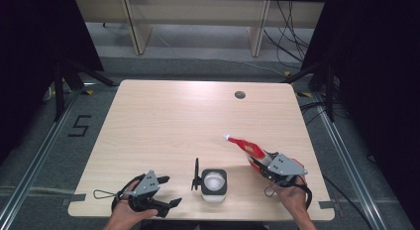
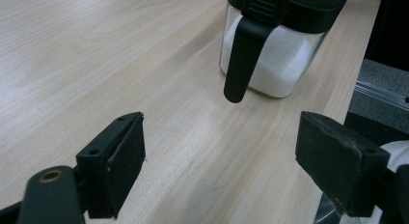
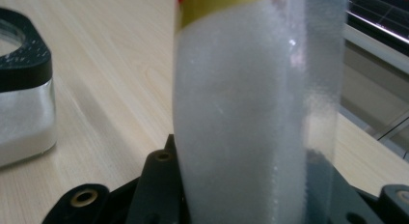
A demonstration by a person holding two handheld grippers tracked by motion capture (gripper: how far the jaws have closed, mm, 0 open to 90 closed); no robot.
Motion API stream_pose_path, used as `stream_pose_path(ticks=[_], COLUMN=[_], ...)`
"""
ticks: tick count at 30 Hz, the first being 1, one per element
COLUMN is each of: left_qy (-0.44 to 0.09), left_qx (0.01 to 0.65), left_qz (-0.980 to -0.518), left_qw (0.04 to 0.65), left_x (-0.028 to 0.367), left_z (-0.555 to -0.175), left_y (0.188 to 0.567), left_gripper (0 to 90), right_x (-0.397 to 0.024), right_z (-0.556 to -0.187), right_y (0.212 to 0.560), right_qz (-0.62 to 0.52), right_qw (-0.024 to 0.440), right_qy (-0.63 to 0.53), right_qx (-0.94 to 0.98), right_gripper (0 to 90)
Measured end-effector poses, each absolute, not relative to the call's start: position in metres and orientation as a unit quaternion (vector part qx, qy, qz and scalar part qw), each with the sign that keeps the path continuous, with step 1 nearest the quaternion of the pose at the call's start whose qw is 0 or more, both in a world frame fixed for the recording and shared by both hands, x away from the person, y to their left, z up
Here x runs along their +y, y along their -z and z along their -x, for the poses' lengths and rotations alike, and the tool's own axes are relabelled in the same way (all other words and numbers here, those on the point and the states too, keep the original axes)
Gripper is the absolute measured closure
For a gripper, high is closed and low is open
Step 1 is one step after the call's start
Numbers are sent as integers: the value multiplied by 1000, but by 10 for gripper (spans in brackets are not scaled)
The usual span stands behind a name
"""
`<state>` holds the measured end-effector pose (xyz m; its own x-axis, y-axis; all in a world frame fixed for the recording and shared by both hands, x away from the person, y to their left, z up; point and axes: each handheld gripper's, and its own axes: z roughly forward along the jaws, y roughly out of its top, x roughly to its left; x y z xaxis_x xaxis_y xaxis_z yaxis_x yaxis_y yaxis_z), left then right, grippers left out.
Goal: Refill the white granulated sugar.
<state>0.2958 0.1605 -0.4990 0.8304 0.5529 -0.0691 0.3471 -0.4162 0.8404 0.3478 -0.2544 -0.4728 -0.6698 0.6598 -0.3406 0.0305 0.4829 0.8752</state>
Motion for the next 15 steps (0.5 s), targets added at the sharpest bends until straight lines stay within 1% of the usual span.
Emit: stream_pose_path(ticks=[3,4,6,7,8,11,13,15], left_qy=[-113,-109,-107,-111,-110,-110,-108,-111], left_qx=[268,275,278,274,277,275,277,277], left_qz=[-838,-830,-827,-828,-827,-829,-829,-827], left_qw=[463,473,477,476,477,474,474,478], left_x=[162,160,160,161,161,161,160,161], left_z=[-296,-295,-294,-295,-295,-294,-294,-295], left_y=[498,499,499,499,499,499,499,499], left_gripper=[174,174,174,174,174,174,174,174], right_x=[-262,-264,-268,-269,-272,-280,-286,-292], right_z=[-349,-349,-348,-347,-345,-344,-342,-342], right_y=[474,475,476,476,476,477,478,478], right_qz=[-240,-240,-257,-254,-260,-263,-280,-287], right_qw=[340,347,339,344,338,339,327,336], right_qy=[-469,-467,-472,-475,-474,-480,-486,-488], right_qx=[779,777,772,769,770,765,760,753], right_gripper=[687,688,689,690,691,693,693,693])
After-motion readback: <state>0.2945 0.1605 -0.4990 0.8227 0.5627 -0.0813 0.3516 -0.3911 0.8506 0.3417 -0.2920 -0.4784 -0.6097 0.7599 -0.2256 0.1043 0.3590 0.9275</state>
